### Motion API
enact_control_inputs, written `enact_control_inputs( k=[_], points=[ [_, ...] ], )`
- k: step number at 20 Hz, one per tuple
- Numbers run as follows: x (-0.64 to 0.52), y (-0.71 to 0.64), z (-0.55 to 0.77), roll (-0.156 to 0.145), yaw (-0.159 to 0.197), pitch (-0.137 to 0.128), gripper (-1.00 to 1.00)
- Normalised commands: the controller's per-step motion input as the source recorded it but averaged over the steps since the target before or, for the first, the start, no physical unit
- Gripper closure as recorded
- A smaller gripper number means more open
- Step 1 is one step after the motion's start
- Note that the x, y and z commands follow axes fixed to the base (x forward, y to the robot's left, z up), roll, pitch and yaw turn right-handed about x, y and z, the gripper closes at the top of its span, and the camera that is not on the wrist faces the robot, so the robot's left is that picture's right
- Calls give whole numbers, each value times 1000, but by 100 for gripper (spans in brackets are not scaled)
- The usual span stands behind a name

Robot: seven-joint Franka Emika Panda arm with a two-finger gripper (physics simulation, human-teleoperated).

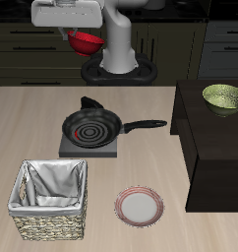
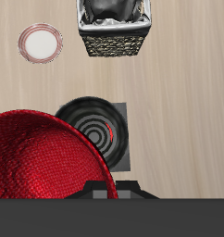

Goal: Place the red bowl in the basket

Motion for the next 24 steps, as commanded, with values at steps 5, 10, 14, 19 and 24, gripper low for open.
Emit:
enact_control_inputs(
  k=[5, 10, 14, 19, 24],
  points=[
    [333, 297, 278, -1, 11, -13, 100],
    [376, 199, 160, -23, -6, -2, 100],
    [211, 113, 18, -3, 5, 11, 100],
    [282, 171, 236, -27, 2, -28, 100],
    [297, -9, 134, -24, -28, -10, 100]
  ],
)
